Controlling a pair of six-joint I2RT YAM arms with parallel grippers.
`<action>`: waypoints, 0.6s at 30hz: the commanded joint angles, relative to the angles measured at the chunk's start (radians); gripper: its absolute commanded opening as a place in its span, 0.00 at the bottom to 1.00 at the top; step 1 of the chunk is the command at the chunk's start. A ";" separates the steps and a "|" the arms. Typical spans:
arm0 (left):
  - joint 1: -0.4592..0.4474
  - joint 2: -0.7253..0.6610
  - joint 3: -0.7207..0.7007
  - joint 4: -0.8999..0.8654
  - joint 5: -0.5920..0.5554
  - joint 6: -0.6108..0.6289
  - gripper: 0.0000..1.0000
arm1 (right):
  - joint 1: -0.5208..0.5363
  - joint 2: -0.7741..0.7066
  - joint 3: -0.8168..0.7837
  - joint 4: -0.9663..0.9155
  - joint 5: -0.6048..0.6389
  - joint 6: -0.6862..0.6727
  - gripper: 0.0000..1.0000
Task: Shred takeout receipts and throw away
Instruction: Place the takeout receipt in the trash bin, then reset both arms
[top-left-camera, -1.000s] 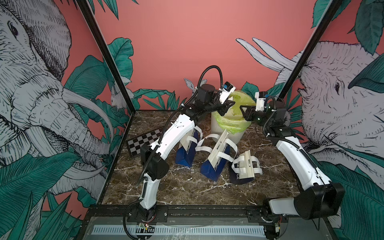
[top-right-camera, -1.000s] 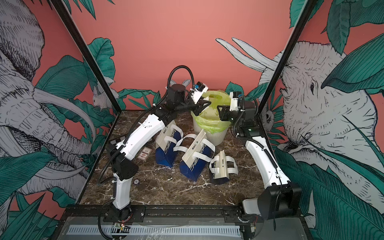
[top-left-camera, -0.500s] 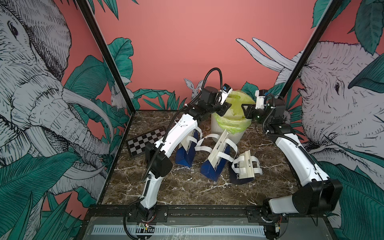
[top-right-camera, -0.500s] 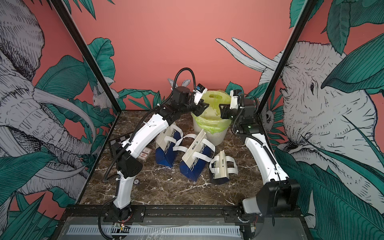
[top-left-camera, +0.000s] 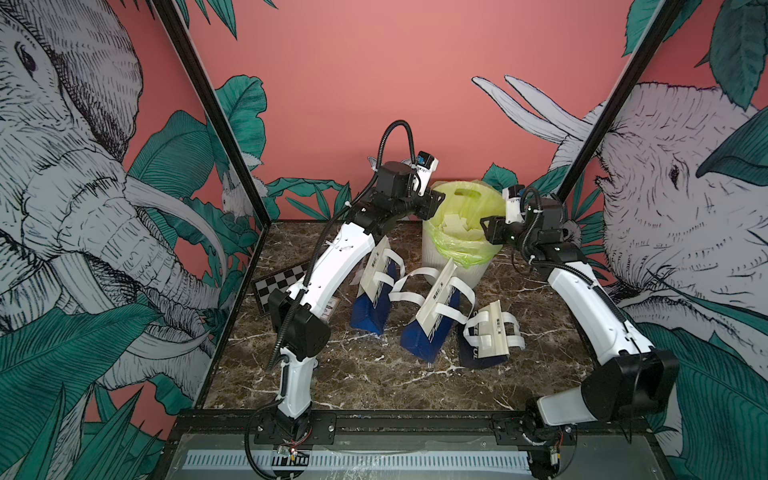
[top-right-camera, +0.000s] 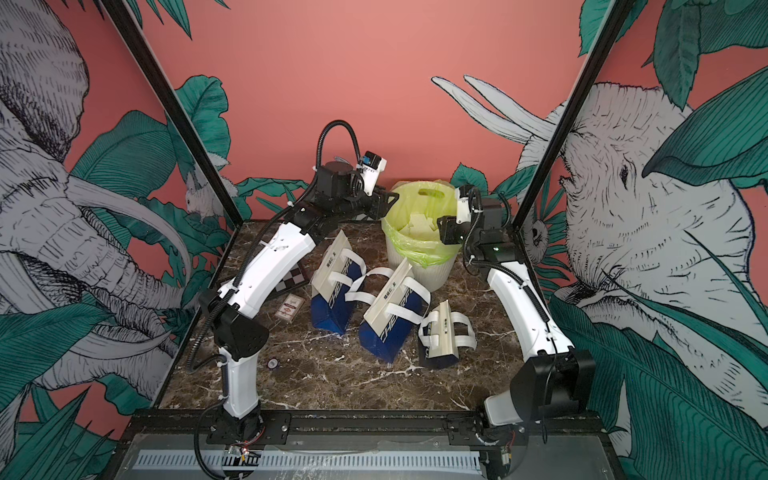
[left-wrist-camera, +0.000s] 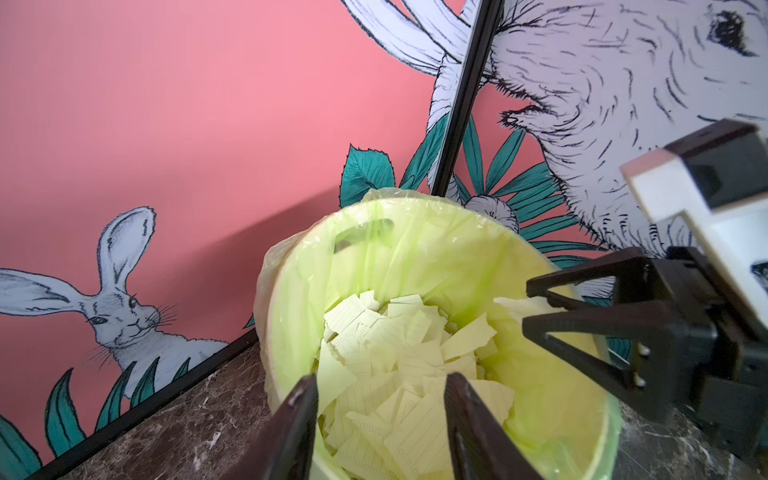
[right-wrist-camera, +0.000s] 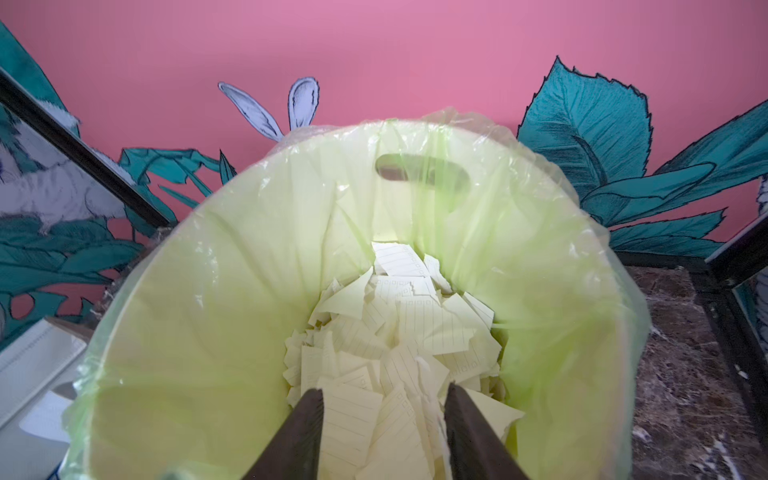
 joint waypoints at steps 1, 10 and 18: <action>-0.005 -0.060 -0.025 -0.023 -0.009 0.004 0.51 | 0.020 -0.066 0.030 -0.088 0.057 -0.097 0.59; 0.006 -0.178 -0.134 0.012 0.047 0.020 0.61 | 0.020 -0.247 -0.060 -0.002 -0.045 -0.081 0.69; 0.007 -0.492 -0.506 0.209 -0.102 0.123 0.77 | 0.020 -0.515 -0.269 0.175 -0.024 -0.172 0.80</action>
